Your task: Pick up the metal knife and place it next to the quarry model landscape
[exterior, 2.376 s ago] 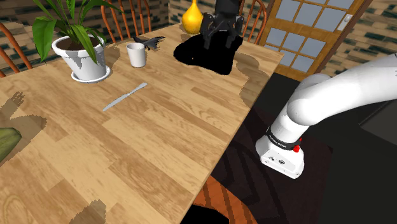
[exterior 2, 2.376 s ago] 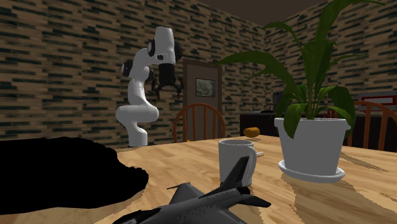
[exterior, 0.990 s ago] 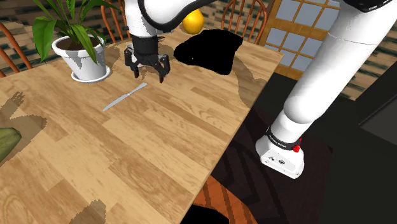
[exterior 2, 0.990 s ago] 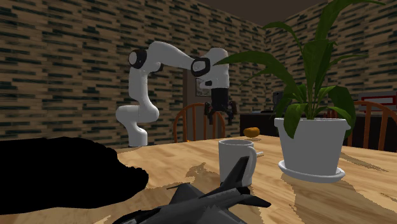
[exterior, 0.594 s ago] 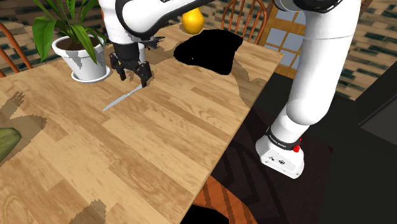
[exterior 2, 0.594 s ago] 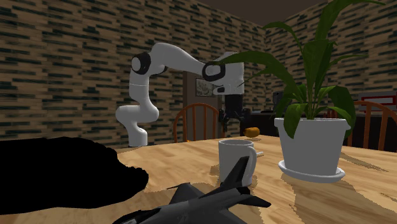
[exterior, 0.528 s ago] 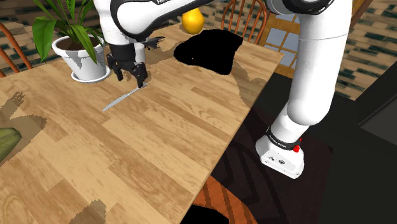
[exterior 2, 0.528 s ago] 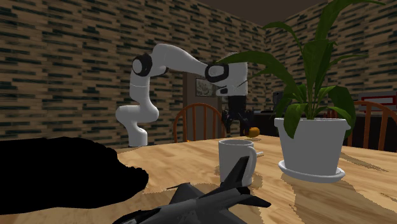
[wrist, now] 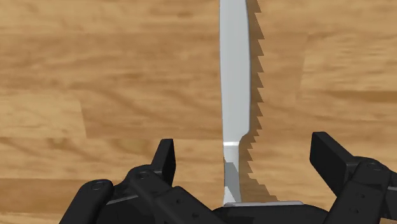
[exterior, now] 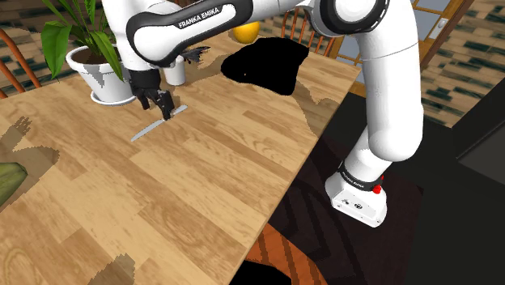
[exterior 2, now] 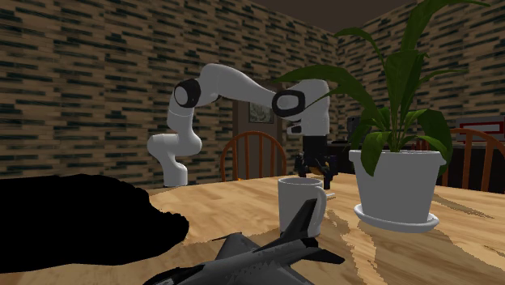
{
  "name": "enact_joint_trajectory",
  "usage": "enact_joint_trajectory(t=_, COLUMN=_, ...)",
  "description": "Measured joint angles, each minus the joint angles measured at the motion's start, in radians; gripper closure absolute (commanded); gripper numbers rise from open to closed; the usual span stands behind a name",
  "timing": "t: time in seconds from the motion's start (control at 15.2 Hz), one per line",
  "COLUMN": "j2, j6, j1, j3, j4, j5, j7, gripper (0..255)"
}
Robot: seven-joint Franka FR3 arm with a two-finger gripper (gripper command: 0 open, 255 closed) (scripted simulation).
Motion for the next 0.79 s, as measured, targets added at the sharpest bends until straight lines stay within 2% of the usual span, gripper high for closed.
enact_joint_trajectory(t=0.33, j2=0.026, j6=0.042, j1=0.006, j3=-0.010, j4=-0.018, j5=-0.014, j7=0.011, gripper=0)
enact_joint_trajectory(t=0.66, j2=0.027, j6=0.045, j1=0.005, j3=-0.010, j4=-0.021, j5=-0.015, j7=0.011, gripper=0)
enact_joint_trajectory(t=0.73, j2=0.027, j6=0.045, j1=0.005, j3=-0.010, j4=-0.021, j5=-0.015, j7=0.011, gripper=255)
enact_joint_trajectory(t=0.79, j2=0.027, j6=0.045, j1=0.005, j3=-0.010, j4=-0.021, j5=-0.015, j7=0.011, gripper=255)
